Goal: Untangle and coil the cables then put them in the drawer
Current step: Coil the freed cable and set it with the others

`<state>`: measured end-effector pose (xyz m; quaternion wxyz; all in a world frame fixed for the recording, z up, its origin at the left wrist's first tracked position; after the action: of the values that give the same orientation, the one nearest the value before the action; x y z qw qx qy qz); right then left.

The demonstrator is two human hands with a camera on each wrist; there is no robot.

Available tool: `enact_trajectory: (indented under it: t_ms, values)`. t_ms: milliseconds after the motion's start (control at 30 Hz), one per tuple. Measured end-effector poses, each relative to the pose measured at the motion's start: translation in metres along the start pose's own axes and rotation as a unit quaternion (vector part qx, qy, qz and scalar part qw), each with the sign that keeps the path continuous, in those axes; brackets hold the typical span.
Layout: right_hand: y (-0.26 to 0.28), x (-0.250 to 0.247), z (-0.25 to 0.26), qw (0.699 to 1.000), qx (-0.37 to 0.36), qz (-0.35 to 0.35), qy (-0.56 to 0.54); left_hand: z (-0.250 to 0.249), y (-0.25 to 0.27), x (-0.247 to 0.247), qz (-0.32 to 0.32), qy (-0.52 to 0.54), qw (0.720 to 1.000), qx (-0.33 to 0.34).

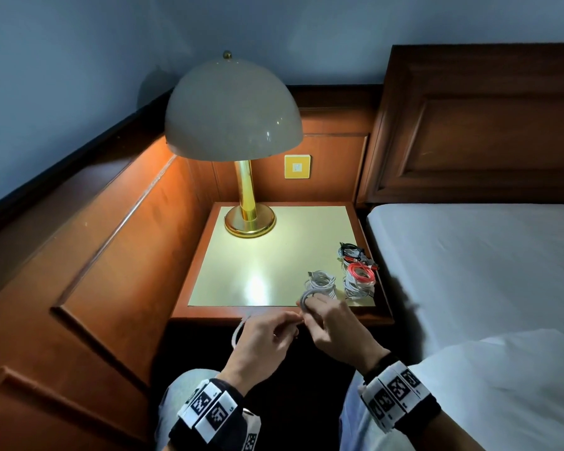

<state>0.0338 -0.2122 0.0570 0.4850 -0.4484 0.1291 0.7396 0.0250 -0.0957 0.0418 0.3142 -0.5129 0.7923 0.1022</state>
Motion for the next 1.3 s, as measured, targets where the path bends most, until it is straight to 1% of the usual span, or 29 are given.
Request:
enact_trajectory:
  t_ms: [67,133,200,267,333,400,467,533,600,700,767,833,867,933,1000,1033,1067,1100,1200,1233,1300]
  values:
    - [0.003,0.007,-0.007,0.998,0.016,0.025,-0.048,0.0,0.001,-0.003,-0.012,-0.02,1.0,0.016]
    - [0.006,0.016,-0.016,0.992,0.052,0.051,-0.106,-0.003,0.004,-0.007,-0.029,-0.039,0.998,0.036]
    - [0.01,0.024,-0.025,0.979,0.098,0.072,-0.166,-0.009,0.006,-0.012,-0.043,-0.033,0.997,0.062]
    - [0.013,0.029,-0.025,0.96,0.119,0.093,-0.236,-0.01,0.007,-0.015,-0.053,-0.013,0.996,0.073]
    - [0.016,0.035,-0.018,0.926,0.123,0.113,-0.338,-0.003,0.006,-0.018,-0.06,0.026,0.996,0.055]
    - [0.02,0.041,-0.015,0.893,0.137,0.122,-0.411,0.006,0.002,-0.022,-0.068,0.093,0.993,0.022]
    - [0.023,0.044,-0.012,0.865,0.138,0.13,-0.465,0.011,-0.001,-0.024,-0.067,0.163,0.984,-0.003]
    - [0.025,0.046,-0.004,0.825,0.136,0.135,-0.531,0.014,-0.003,-0.022,-0.064,0.224,0.972,-0.016]
    - [0.025,0.044,0.006,0.788,0.125,0.133,-0.588,0.017,-0.002,-0.015,-0.048,0.306,0.951,-0.017]
    - [0.023,0.039,0.017,0.752,0.108,0.117,-0.64,0.027,0.001,0.001,-0.035,0.42,0.906,-0.046]
    - [0.021,0.034,0.018,0.735,0.097,0.097,-0.664,0.029,0.004,0.003,-0.045,0.438,0.896,-0.063]
    - [0.019,0.026,0.02,0.711,0.081,0.077,-0.695,0.028,0.006,0.003,-0.056,0.415,0.906,-0.068]
    - [0.018,0.021,0.022,0.699,0.069,0.068,-0.708,0.028,0.007,0.003,-0.059,0.392,0.915,-0.068]
    - [0.015,0.013,0.022,0.688,0.053,0.043,-0.723,0.026,0.008,0.002,-0.055,0.336,0.938,-0.067]
    - [0.012,0.006,0.019,0.694,0.048,0.017,-0.718,0.017,0.008,0.005,-0.036,0.269,0.961,-0.062]
    - [0.01,0.003,0.018,0.706,0.046,0.005,-0.706,0.014,0.008,0.006,-0.031,0.256,0.964,-0.059]
    - [0.01,0.0,0.016,0.725,0.048,-0.007,-0.687,0.013,0.009,0.007,-0.03,0.249,0.966,-0.059]
    - [0.01,-0.004,0.013,0.748,0.054,-0.022,-0.661,0.012,0.01,0.008,-0.031,0.25,0.966,-0.062]
    - [0.012,-0.018,0.005,0.84,0.065,-0.067,-0.535,0.013,0.011,0.015,-0.021,0.277,0.957,-0.079]
    - [0.012,-0.023,0.004,0.863,0.064,-0.075,-0.495,0.013,0.011,0.017,-0.011,0.287,0.954,-0.085]
    - [0.013,-0.03,0.005,0.894,0.061,-0.081,-0.437,0.013,0.011,0.017,0.003,0.285,0.954,-0.093]
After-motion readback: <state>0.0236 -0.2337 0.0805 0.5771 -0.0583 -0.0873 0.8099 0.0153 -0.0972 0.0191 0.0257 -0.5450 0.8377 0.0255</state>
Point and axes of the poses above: each hand's wrist, its own y-axis away from the middle knuckle, its own x-axis out of the palm, z = x × y, the point moved 10 cm from there along -y, towards the middle knuckle, and after that the axes turned 10 degrees about z, right-handed, at the moved point
